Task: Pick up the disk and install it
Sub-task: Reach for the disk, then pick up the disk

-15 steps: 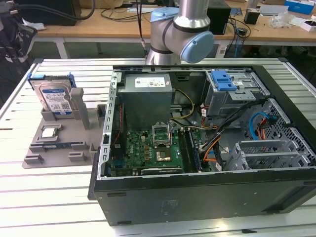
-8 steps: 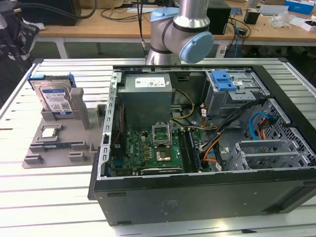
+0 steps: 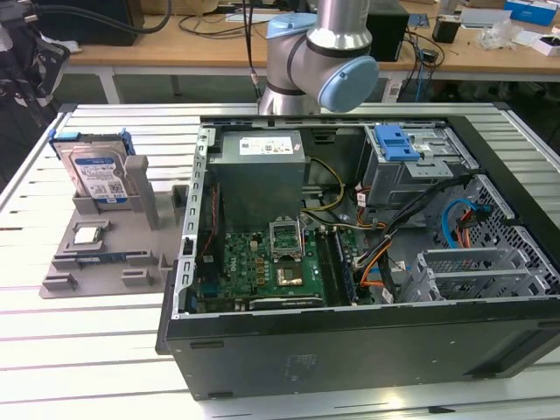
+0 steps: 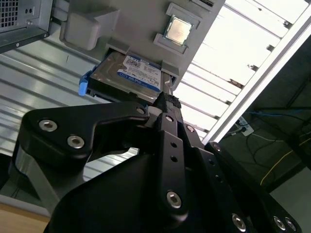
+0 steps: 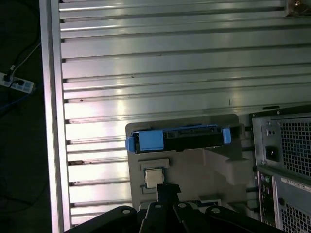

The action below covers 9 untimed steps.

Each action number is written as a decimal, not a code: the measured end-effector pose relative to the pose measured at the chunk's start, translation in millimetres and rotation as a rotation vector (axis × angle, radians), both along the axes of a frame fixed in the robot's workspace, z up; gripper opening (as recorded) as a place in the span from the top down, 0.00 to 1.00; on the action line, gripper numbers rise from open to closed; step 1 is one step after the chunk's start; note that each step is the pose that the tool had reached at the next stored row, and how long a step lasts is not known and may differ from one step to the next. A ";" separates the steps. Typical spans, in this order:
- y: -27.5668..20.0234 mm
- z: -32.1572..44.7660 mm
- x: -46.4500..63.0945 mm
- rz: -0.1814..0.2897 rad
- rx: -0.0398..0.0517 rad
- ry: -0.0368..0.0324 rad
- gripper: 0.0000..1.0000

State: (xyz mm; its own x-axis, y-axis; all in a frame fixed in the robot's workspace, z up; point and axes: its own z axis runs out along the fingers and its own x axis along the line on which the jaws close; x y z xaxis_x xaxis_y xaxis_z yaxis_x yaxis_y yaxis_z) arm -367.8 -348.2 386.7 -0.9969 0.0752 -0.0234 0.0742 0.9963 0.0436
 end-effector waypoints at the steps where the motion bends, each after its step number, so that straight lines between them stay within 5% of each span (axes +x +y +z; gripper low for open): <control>1: 0.0 0.0 0.0 0.000 0.0000 0.0000 0.90; 3: 0.1 0.0 -0.1 0.005 0.0000 0.0000 0.90; 6: 0.1 0.0 0.0 0.114 0.0000 0.0000 0.90; 9: 0.1 0.0 0.0 0.171 0.0000 0.0000 0.90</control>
State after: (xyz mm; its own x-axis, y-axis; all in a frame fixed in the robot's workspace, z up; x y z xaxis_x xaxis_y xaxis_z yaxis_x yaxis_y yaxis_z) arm -367.8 -348.1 386.7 -0.9952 -0.0954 -0.0234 -0.0963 0.9944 0.0436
